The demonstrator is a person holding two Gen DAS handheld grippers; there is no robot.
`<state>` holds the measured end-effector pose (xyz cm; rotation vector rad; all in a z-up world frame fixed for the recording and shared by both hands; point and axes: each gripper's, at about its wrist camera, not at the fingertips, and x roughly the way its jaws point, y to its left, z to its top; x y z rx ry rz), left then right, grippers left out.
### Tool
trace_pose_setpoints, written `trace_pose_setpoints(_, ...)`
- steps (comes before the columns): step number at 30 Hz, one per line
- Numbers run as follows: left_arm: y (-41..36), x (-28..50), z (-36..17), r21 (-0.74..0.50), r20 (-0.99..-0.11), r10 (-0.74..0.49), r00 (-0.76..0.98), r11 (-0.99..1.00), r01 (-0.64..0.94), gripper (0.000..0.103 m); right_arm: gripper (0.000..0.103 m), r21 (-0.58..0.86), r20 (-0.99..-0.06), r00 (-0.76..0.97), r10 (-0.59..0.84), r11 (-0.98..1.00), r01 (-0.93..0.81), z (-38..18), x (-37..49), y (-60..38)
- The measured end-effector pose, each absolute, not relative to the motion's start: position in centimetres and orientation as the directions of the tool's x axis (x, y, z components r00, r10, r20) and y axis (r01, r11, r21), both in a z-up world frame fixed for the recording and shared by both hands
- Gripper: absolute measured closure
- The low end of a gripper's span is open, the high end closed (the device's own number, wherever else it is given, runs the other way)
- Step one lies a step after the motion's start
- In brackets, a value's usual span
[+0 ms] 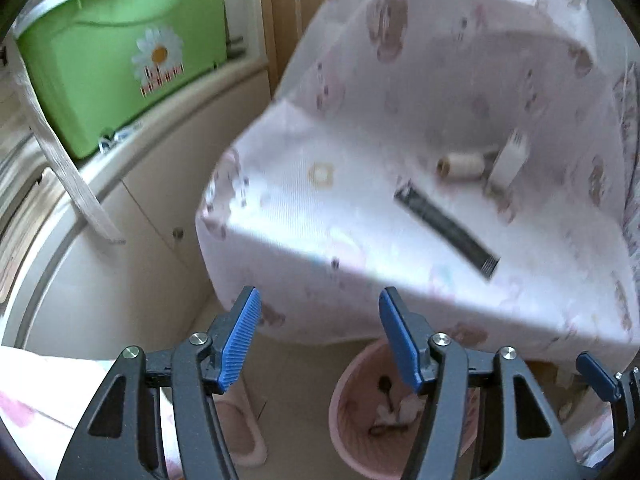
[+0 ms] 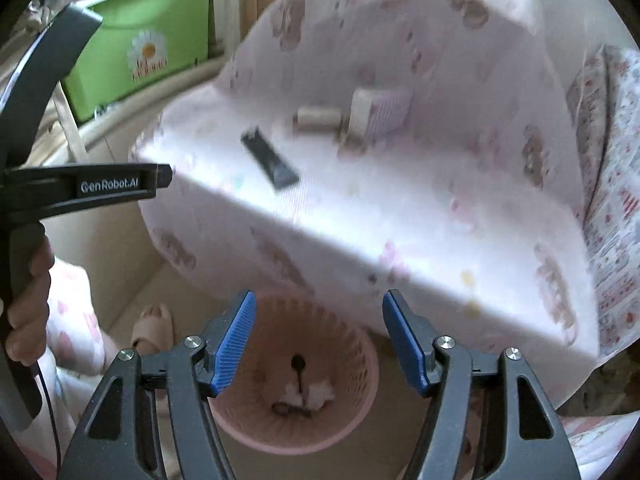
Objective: Collect trash
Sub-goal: 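Move both tools back up toward the items on the seat, then grasp the white-pink printed box with the right tool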
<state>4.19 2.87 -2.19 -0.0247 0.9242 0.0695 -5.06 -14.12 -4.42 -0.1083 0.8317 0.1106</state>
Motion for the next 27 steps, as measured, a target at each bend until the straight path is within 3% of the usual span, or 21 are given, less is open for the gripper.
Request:
trace_pose_setpoints(2,3.0,4.0,-1.4,-0.004,-0.77,0.041,0.637,0.998,-0.069,0.036,0.028,-0.066,-0.714,0.7,0.03,0.992,-0.109,-3.6,-5.2,-14.5)
trace_pose_setpoints(4,2.8,3.8,-0.7,0.002,-0.745,0.047,0.665,0.998,-0.068,0.024,0.026,-0.067,-0.7,0.714,0.005,0.995,-0.073,-3.2,-5.5,-14.7)
trace_pose_setpoints(9,1.5,3.1,0.2,0.025,-0.71,0.043,0.703,0.999,-0.035,0.014,0.025,-0.042,-0.68,0.733,-0.017,0.999,-0.015,-2.3,-5.2,-16.4)
trace_pose_setpoints(13,0.9,2.8,0.4,0.013,-0.692,0.022,0.722,1.0,-0.018,0.007,0.018,-0.011,-0.645,0.763,-0.032,0.999,0.033,-1.2,-5.1,-17.9)
trace_pose_setpoints(21,1.5,4.3,0.7,0.036,-0.665,0.059,0.745,0.998,-0.047,0.005,0.015,0.066,-0.621,0.783,0.036,0.998,0.007,1.9,-0.2,-19.9)
trace_pose_setpoints(27,2.3,5.7,0.2,0.036,-0.663,0.105,0.741,0.993,-0.108,0.005,0.014,0.208,-0.623,0.78,0.067,0.975,0.082,3.0,6.2,-21.2)
